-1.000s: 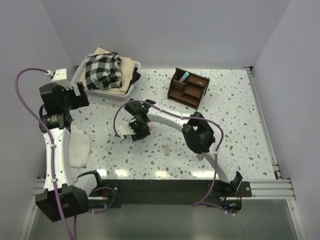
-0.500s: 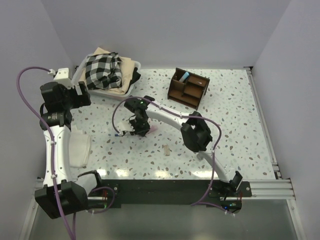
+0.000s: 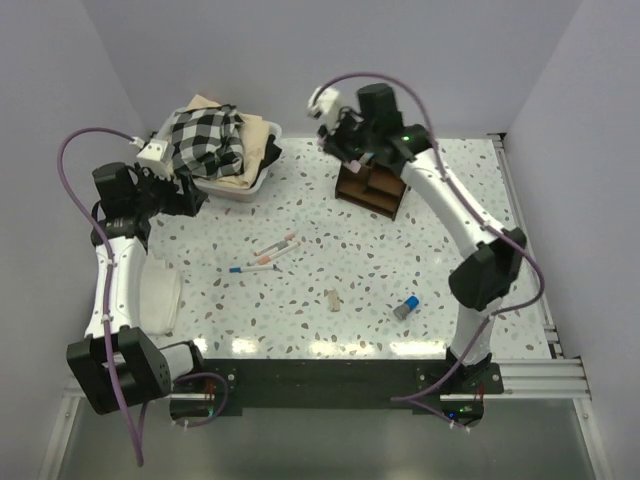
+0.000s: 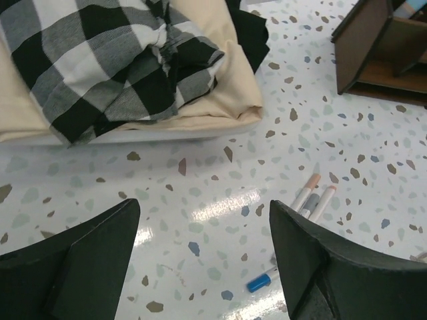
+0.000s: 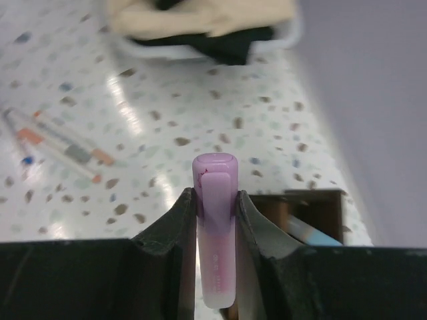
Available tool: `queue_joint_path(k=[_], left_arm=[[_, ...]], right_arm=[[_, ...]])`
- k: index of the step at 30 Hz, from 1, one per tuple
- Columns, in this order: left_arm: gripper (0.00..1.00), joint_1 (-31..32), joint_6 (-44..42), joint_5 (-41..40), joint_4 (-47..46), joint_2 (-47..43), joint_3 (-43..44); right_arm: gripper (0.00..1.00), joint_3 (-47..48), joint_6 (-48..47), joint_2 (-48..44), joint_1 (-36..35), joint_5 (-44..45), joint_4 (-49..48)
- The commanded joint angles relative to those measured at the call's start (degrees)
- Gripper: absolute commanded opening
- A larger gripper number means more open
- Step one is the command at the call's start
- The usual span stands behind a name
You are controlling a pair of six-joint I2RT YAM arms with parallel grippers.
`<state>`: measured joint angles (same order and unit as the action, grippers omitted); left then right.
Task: Sort the stationery into containers
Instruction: Pick up the stationery from the center of the board, then place the stationery in the storage box.
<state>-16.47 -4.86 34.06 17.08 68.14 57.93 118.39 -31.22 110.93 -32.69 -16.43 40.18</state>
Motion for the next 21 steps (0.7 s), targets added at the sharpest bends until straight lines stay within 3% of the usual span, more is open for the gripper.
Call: queue_joint_path(k=[1,7,13,21], left_arm=[[0.84,0.03,-5.68,9.44,-5.31,1.29,1.30],[0.84,1.44,-12.18,10.50,-1.71,2.96,3.76],[0.84,2.49,-14.47,10.06,0.94,3.84,5.44],[0.84,5.30,-15.17,6.11,2.34,5.69,8.60]], right_arm=[[0.00,-10.80,21.61,-4.59,7.88,9.19,-29.96],[0.00,-10.73,29.27,-0.55,11.94,15.19,-41.57],[0.00,-5.89,37.36,5.95,14.05,16.25,-42.38],[0.00,-7.20,39.31,8.95,14.93,16.25,-44.84]])
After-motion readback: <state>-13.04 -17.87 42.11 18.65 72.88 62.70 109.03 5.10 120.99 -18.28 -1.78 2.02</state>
